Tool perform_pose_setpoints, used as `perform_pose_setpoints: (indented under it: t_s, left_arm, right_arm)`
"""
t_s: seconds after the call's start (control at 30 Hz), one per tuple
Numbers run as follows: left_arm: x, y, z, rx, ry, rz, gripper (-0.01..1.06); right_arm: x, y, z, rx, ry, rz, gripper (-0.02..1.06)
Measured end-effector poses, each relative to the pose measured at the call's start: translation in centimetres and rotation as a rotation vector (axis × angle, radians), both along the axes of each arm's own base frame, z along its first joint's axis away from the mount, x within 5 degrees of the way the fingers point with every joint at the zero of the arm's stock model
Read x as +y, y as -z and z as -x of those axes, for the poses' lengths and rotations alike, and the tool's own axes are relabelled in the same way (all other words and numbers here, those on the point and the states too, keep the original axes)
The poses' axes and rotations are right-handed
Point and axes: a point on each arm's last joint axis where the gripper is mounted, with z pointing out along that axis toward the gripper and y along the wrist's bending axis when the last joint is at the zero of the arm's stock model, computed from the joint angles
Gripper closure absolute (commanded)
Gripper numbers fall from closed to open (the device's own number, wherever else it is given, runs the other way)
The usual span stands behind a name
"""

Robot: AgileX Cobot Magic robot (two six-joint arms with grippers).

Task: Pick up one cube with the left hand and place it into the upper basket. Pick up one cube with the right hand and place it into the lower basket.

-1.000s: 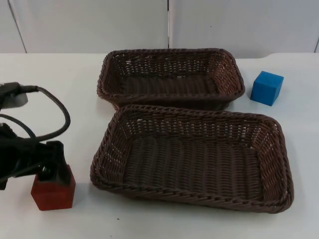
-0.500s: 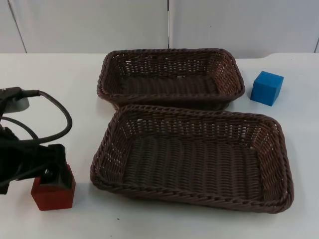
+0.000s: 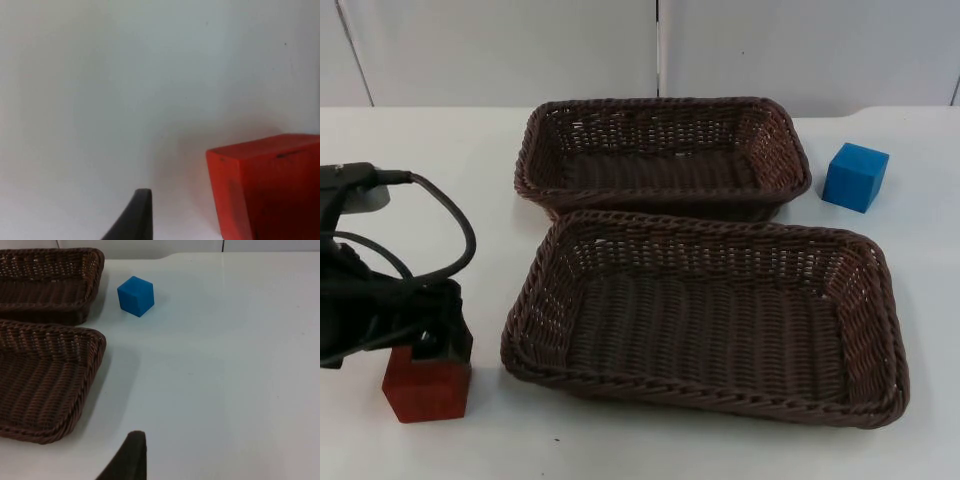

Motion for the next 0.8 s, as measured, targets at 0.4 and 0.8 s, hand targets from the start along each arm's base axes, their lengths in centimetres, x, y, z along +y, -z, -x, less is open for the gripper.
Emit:
perform_pose_setpoints:
  t_s: [0.4,0.8]
  left_arm:
    - [0.1,2.4,0.1,0.085,-0.012,-0.021,0.00]
    - [0.2,2.9,0.0,0.083,-0.015,-0.038,0.00]
  right_arm:
    - [0.0,0.0,0.0,0.000,0.000,0.000,-0.01]
    - [0.0,0.0,0.0,0.000,0.000,0.000,-0.01]
